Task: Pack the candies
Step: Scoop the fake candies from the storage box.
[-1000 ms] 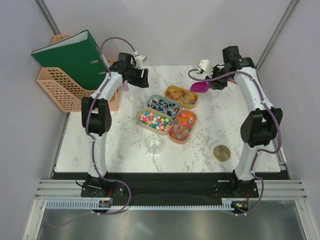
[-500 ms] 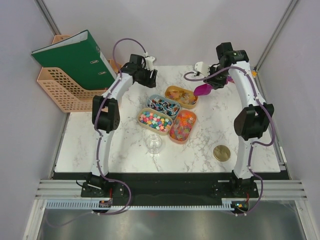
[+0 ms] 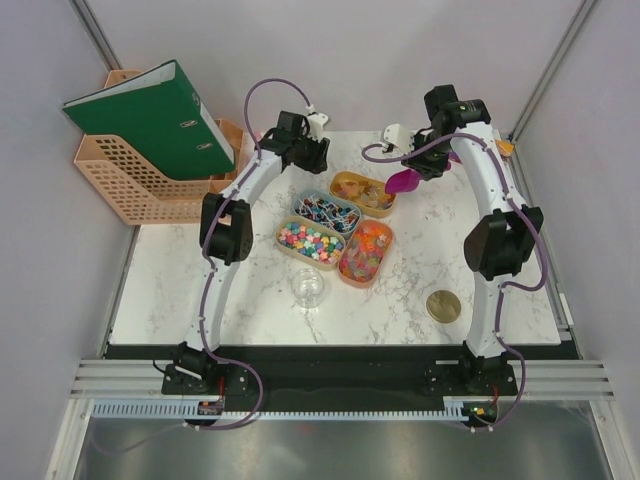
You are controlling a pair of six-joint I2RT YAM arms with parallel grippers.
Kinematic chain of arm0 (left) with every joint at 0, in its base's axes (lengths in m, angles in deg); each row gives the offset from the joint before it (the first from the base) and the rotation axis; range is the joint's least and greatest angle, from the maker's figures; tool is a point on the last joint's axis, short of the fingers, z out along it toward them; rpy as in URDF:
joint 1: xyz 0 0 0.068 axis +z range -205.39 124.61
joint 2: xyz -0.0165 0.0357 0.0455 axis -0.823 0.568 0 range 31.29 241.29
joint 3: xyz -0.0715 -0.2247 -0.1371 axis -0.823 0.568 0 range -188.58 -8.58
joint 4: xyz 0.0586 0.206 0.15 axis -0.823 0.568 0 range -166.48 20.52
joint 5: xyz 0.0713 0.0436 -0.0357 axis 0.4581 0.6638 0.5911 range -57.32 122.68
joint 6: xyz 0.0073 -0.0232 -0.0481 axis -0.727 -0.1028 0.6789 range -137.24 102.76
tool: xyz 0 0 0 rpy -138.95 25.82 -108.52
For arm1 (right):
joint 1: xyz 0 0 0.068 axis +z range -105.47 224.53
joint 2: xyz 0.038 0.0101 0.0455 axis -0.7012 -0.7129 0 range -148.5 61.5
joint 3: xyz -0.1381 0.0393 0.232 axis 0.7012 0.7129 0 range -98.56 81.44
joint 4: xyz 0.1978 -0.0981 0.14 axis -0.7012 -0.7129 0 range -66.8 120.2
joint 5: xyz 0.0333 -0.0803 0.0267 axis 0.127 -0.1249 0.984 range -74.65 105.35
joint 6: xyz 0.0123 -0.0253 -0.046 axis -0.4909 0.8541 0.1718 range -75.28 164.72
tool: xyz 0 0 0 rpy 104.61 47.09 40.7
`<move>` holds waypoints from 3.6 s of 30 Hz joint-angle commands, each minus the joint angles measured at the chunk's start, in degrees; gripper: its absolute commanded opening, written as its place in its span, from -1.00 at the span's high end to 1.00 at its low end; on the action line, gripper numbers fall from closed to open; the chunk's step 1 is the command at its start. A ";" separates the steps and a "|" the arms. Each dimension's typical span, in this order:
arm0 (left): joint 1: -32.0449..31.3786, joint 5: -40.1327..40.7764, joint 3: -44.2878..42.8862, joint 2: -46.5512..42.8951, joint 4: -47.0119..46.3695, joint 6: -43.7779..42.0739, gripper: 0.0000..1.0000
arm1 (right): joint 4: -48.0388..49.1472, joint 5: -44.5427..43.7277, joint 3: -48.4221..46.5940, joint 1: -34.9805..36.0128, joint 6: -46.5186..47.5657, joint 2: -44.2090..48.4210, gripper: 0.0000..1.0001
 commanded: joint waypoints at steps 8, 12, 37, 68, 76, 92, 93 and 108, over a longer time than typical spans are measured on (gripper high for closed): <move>-2.70 -3.38 0.77 0.79 -0.13 1.32 -0.08 | -3.89 -3.80 -0.09 0.85 -3.15 1.50 1.00; -3.58 -4.08 2.96 0.52 0.40 2.29 -0.04 | -4.59 -4.50 0.18 1.29 -3.24 2.02 1.00; -4.38 -8.30 5.78 -1.85 2.86 4.84 0.02 | -6.44 -17.15 5.80 5.07 -8.60 -1.40 1.00; -4.03 -11.99 4.20 -2.55 3.74 7.30 0.05 | -6.53 -26.03 -6.85 12.19 -13.34 -18.19 1.00; -3.50 -11.91 5.17 -3.34 4.18 6.95 0.05 | -6.35 -23.67 -3.52 12.63 -20.11 -18.80 1.00; -3.32 -9.62 6.75 -5.54 4.44 6.07 -0.02 | -1.26 -14.35 2.28 12.55 -26.09 -18.90 1.00; -3.32 -9.36 6.92 -5.63 4.36 5.98 -0.04 | -0.82 -13.74 3.85 12.54 -26.26 -18.54 1.00; -2.53 -8.39 9.73 -9.75 4.44 2.65 -0.27 | 12.18 -4.34 14.66 9.73 -29.52 -11.43 0.99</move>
